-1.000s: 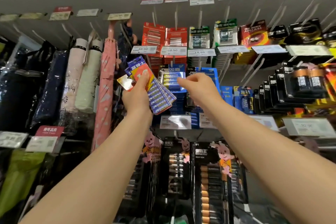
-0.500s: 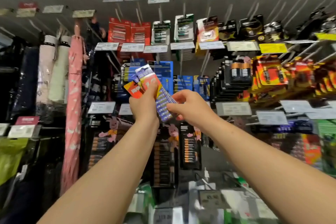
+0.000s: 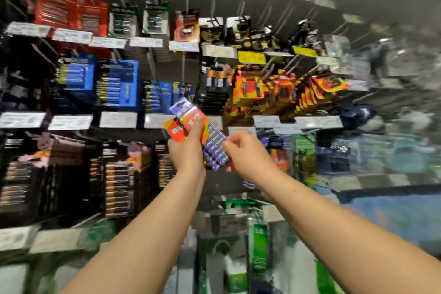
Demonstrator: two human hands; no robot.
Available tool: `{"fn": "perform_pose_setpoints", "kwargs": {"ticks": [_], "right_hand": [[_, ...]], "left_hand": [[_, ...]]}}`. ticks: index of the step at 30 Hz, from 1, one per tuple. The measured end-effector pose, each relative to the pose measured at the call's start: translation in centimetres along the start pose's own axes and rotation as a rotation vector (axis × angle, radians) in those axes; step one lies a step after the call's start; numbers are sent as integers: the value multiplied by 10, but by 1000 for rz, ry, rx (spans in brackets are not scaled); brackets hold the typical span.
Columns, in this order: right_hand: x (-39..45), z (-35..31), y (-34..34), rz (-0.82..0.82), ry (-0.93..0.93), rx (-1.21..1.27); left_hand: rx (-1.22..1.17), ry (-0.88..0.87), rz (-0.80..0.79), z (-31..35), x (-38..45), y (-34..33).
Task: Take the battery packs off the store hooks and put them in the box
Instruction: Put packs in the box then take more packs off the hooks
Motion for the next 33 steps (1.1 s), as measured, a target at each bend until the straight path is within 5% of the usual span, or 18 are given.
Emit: {"fn": "perform_pose_setpoints", "kwargs": {"ticks": [10,16,26,33], "right_hand": [[-71,120,45,179,-276,127],[-98,181,36,225,-431,159],[-73,215,31,302,-423,173],[-31,223,35,148,-295,23]], "left_hand": [[103,167,-171,-133,-42,-32],[46,455,-176,-214,-64,-23],[-16,508,-216,-243,-41,-29],[23,443,-22,-240,-17,-9]]}}
Point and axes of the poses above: each hand's wrist, its own x-axis towards the middle knuckle, its own y-axis out of the back of the hand, z = x × y, the point moved 8 cm from there along x, towards the middle knuckle, and after that the axes turned 7 degrees about y, right-handed, at the moved point
